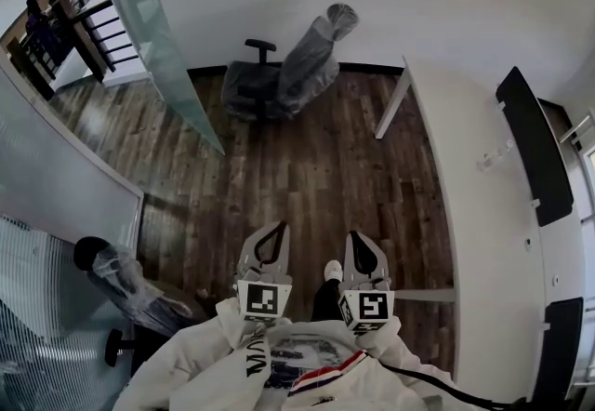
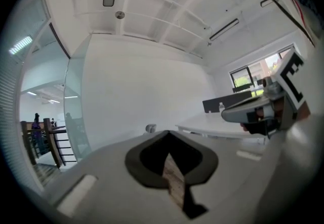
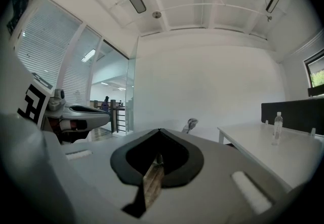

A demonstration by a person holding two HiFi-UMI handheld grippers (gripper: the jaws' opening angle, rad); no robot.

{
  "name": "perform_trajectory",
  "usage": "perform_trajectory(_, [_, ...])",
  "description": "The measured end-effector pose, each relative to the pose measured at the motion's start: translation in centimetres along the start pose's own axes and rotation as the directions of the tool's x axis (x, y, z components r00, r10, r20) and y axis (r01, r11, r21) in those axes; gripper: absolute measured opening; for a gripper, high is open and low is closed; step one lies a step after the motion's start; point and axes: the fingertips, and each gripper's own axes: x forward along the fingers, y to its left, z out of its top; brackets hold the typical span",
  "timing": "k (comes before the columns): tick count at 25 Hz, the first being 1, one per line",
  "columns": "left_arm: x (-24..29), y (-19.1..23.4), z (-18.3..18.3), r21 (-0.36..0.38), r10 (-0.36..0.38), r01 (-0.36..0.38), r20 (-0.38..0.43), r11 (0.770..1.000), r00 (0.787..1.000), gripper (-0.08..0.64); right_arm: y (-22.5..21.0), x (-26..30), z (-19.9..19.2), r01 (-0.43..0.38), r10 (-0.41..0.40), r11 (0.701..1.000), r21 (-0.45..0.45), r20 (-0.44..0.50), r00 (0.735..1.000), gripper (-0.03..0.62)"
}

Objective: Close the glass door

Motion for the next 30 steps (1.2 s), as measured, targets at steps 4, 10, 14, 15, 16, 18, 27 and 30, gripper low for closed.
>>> perform_trajectory(4, [6.4,-0.4,1.0,0.008,-0.008,0.008,-0.008,1.0,1.0,0.003,-4.3,4.3,0.7,-0.006,0.006,1.0,0.021,0.01,1.0,0.005])
perform_trajectory(10, [14.0,-1.1,2.1,0.028,-0.001,0.002,-0.007,1.0,1.0,0.003,-9.9,9.5,1.2,-0.022,0.021,0.999,0.035,0.007,1.0,0.005])
perform_trajectory(14, [17.8,-1.1,2.5,0.028,0.011,-0.011,-0.021,1.0,1.0,0.003,-12.7,12.1,1.5,-0.037,0.037,0.999,0.039,0.007,0.999,0.005])
perform_trajectory(15, [18.7,-1.1,2.6,0.03,0.015,-0.014,-0.026,0.999,1.0,0.003,-13.4,12.6,1.6,-0.041,0.041,0.998,0.04,0.008,0.999,0.005])
perform_trajectory(16, [19.5,-1.3,2.5,0.035,0.019,-0.018,-0.029,0.999,0.999,0.003,-14.1,13.1,1.6,-0.045,0.045,0.998,0.041,0.007,0.999,0.005])
perform_trajectory(18, [21.0,-1.6,2.3,0.038,0.026,-0.025,-0.034,0.999,0.999,0.003,-15.4,13.9,1.6,-0.05,0.05,0.998,0.043,0.008,0.999,0.005])
perform_trajectory(27, [25.8,-3.1,3.5,0.035,0.042,-0.041,-0.046,0.999,0.998,0.003,-20.5,16.4,1.3,-0.055,0.054,0.996,0.069,0.014,0.998,0.005])
perform_trajectory(30, [26.4,-3.0,3.8,0.056,0.049,-0.046,-0.045,0.997,0.998,0.003,-20.8,17.0,1.6,-0.068,0.066,0.995,0.076,0.027,0.997,0.005])
